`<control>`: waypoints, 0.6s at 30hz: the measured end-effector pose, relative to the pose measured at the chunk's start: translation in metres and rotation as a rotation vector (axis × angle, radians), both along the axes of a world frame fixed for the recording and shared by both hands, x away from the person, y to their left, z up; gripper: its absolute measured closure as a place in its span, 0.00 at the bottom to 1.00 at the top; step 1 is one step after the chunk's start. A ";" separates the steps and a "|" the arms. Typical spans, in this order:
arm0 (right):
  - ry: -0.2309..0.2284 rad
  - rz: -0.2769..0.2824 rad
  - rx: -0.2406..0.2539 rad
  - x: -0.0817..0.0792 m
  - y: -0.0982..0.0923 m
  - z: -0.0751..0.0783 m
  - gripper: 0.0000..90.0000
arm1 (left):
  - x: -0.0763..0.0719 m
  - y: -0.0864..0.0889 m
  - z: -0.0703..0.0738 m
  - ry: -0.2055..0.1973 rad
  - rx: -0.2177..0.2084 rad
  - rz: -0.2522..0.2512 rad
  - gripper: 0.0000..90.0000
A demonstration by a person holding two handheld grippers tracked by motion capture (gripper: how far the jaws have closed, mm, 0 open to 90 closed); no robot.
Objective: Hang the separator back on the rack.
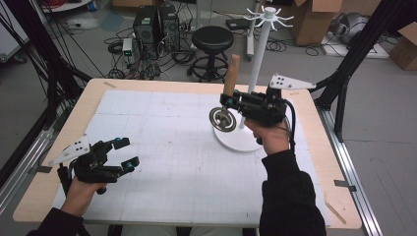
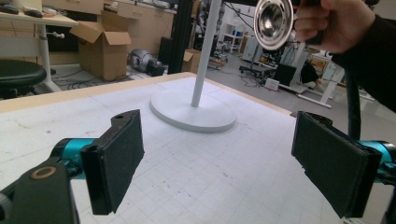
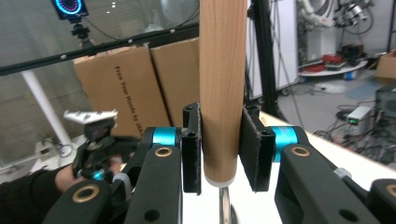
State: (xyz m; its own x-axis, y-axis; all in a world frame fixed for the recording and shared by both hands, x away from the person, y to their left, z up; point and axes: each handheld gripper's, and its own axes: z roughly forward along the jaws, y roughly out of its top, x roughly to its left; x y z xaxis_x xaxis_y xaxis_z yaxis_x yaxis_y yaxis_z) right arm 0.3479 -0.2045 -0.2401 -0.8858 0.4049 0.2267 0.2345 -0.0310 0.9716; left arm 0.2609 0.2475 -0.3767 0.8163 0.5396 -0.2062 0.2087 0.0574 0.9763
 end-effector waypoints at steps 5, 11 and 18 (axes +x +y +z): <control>-0.020 -0.044 -0.002 0.014 -0.006 0.023 0.80 | 0.000 0.003 -0.001 0.005 -0.011 0.004 0.20; -0.009 -0.099 0.001 0.028 -0.015 0.038 0.80 | 0.000 0.004 -0.001 0.010 -0.016 0.001 0.20; 0.027 -0.151 -0.006 0.041 -0.023 0.037 0.80 | 0.001 0.003 -0.001 0.011 -0.011 -0.002 0.20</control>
